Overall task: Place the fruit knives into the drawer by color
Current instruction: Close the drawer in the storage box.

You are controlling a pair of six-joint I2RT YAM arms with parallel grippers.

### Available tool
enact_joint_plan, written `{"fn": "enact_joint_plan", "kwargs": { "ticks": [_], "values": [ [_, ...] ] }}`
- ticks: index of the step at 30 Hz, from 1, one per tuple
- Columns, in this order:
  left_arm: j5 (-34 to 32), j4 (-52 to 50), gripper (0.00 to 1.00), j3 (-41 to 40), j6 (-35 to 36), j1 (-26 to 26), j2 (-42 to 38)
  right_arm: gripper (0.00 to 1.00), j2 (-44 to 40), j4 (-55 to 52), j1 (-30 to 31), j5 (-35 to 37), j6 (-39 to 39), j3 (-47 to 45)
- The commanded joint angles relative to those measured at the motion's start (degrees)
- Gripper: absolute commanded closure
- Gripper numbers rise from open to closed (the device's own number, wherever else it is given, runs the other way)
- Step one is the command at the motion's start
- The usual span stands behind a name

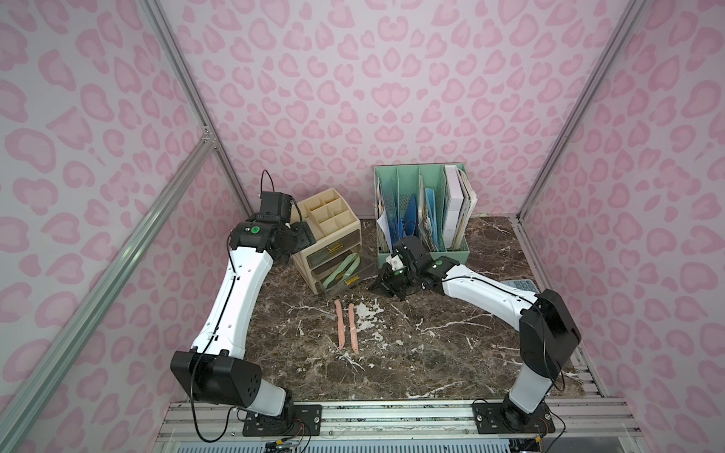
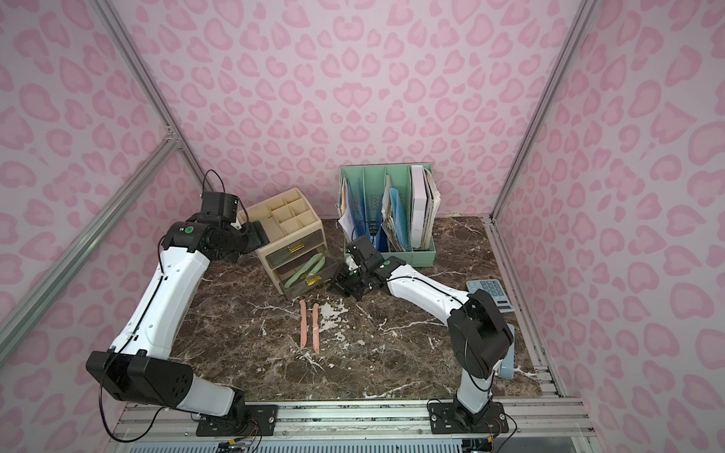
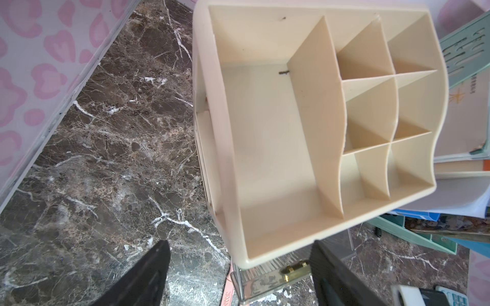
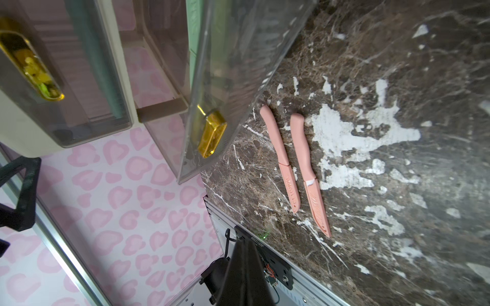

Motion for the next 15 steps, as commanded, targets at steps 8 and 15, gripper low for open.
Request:
{"fn": "enact_joint_plan", "kwargs": {
  "ticks": [8,15],
  "values": [
    [-0.02,-2.53,0.16,0.51,0.17,0.26,1.42,1.0,6.24,4.01,0.11,-1.8,-3.74,2.8],
    [0.28,-2.35,0.15,0.42,0.62,0.35,1.97,1.0,10.34,3.71,0.11,-2.49,-4.6,6.76]
  ]
}}
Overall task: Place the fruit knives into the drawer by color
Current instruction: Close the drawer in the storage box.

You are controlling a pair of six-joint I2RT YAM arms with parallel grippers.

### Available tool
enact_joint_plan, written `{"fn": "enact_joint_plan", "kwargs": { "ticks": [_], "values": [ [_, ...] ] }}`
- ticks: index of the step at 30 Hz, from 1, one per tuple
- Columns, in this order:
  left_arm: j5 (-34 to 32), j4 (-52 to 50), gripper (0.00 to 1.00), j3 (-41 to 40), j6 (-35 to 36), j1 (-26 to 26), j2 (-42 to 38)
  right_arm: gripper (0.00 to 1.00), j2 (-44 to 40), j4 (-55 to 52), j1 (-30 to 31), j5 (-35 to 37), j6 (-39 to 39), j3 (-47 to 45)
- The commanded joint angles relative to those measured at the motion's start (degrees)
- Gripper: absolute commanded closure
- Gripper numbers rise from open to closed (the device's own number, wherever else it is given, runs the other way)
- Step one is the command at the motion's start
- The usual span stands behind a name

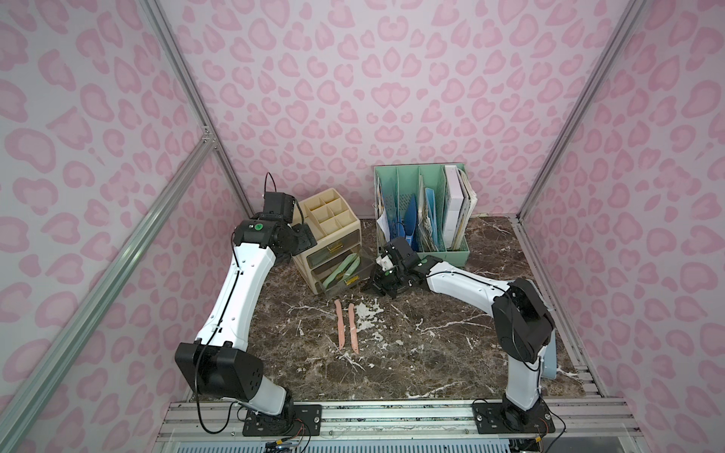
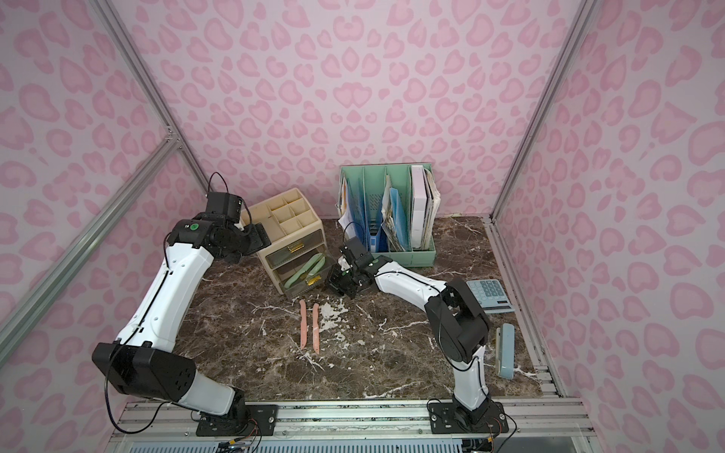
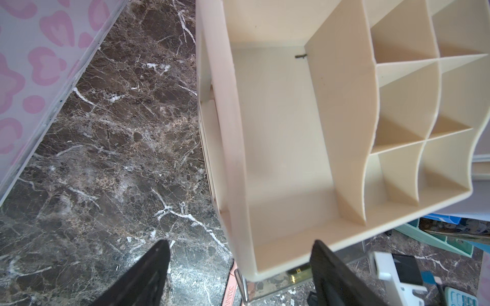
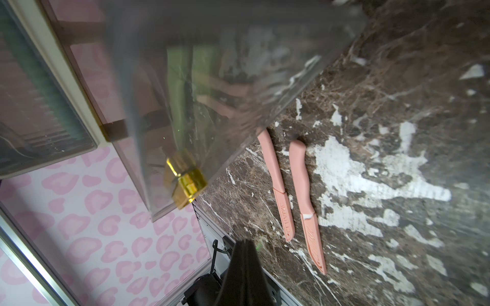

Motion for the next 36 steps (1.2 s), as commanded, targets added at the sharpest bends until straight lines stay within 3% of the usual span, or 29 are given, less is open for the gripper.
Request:
{"fn": "enact_joint_plan", "kwargs": {
  "ticks": [1,36],
  "values": [
    [0.24,-0.61,0.15,0.15,0.62,0.13,0.37,1.0,1.23,0.79,0.05,-0.92,-1.03,1.65],
    [1.73,0.42,0.15,-0.02,1.85,0.57,3.44,1.0,12.55,-3.89,0.07,-0.64,-2.74,20.51]
  ]
}}
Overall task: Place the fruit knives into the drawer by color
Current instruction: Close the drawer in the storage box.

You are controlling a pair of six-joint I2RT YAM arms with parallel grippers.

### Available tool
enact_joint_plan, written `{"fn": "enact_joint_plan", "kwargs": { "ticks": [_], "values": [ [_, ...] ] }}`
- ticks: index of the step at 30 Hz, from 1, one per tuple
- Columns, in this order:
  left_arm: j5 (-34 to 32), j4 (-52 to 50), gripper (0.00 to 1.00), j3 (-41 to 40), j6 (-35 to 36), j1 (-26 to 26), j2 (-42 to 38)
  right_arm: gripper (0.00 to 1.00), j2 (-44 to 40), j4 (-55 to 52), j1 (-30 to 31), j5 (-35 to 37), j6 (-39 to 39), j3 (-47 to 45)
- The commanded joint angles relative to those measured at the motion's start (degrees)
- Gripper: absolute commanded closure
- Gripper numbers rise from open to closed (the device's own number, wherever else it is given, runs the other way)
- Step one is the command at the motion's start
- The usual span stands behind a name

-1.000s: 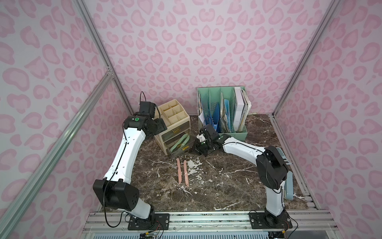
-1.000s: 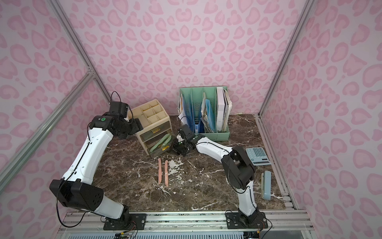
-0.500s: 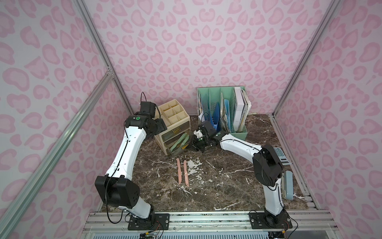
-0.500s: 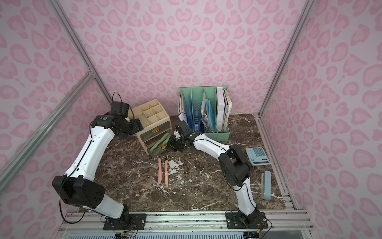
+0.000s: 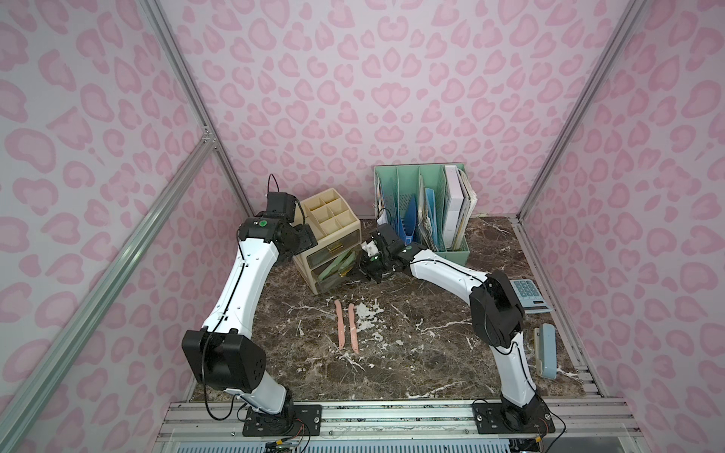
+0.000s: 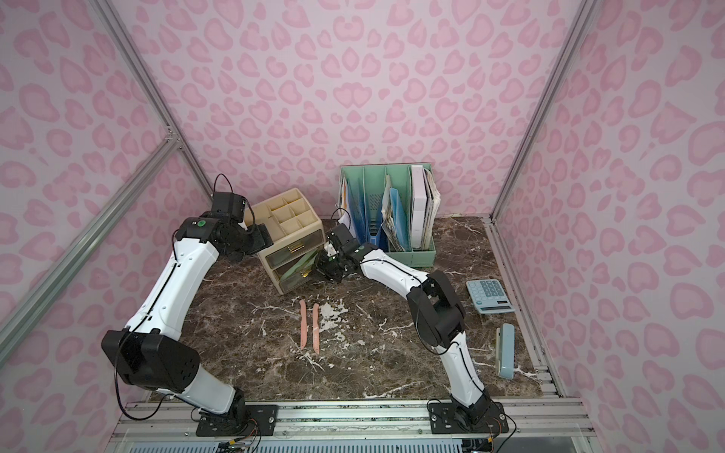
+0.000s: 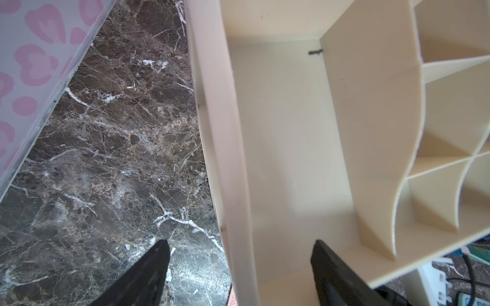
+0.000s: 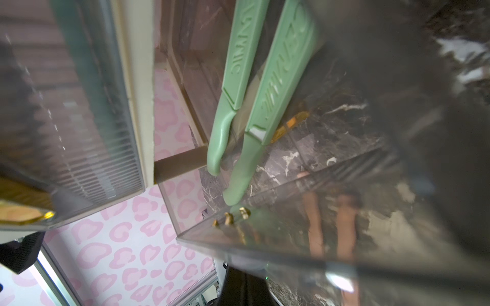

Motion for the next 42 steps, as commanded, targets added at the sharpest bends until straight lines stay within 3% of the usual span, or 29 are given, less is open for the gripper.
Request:
{"fn": "enact_joint_plan", "kwargs": {
  "ticks": [1,18,28,42],
  "values": [
    [0.8,-1.01,0.15,0.06,0.58,-0.04,0.29,1.0,1.02,-0.44,0.0,0.15,-0.28,1.79],
    [1.33,-0.83,0.15,-0.2,0.62,0.03,0.67,1.0,10.9,-3.98,0.77,0.25,-0.07,17.4],
    [1.76,-0.75,0.15,-0.2,0.65,0.03,1.09,1.0,12.69,-0.95,1.78,-0.06,1.27,19.85],
    [2.08,-0.92,0.15,-0.29,0.45,0.03,0.91,1.0,13.26,-5.86,1.95,5.02,-0.99,24.6]
  ]
}}
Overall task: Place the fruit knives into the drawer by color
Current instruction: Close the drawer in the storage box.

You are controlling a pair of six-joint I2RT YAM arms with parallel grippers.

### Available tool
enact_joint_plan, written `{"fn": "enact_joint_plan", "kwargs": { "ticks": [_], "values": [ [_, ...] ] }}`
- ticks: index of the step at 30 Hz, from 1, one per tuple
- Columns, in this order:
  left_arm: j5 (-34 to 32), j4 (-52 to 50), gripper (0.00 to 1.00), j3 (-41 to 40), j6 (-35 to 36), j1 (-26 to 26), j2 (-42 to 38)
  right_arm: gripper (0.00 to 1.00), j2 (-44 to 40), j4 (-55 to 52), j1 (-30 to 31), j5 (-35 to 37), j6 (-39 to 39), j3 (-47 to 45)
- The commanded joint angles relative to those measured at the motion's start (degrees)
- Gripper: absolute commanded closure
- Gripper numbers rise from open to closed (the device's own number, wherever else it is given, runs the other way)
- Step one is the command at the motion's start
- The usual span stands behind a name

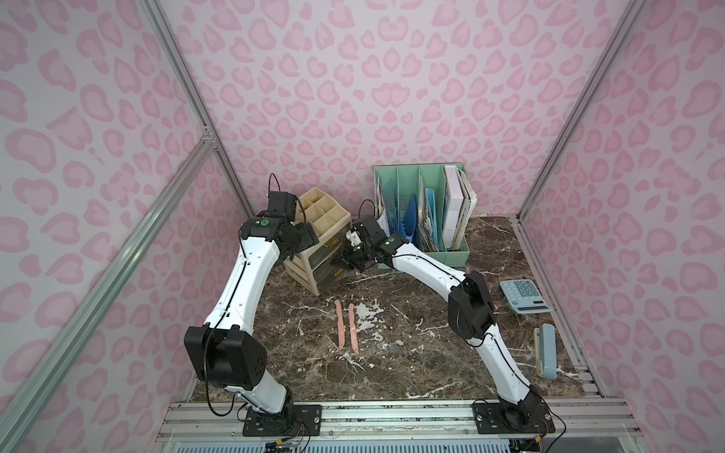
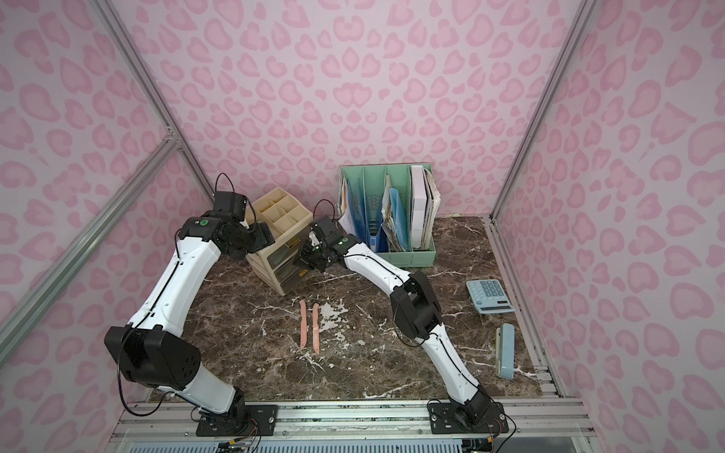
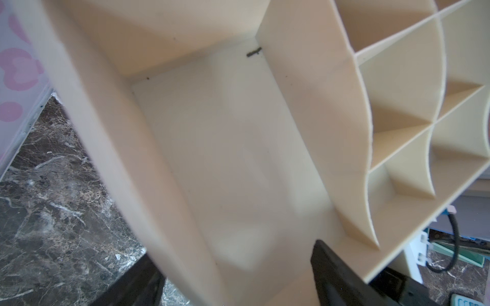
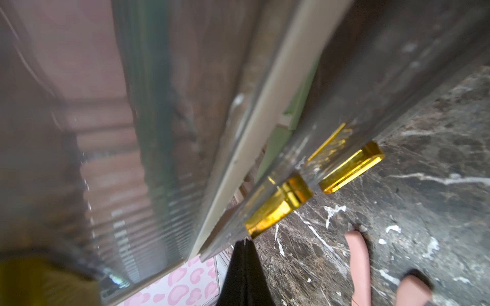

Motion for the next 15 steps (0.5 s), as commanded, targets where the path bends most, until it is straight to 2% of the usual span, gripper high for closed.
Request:
{"fn": "enact_joint_plan", "kwargs": {
  "ticks": [1,15],
  "values": [
    [0.92,-2.97,0.15,-0.29,0.51,0.01,-0.18,1.0,-0.23,-0.4,-0.11,1.68,-1.37,0.77],
    [1.01,-2.88,0.15,-0.42,0.34,0.05,-0.34,1.0,0.97,1.86,-0.5,1.4,-1.93,0.94]
  ]
}}
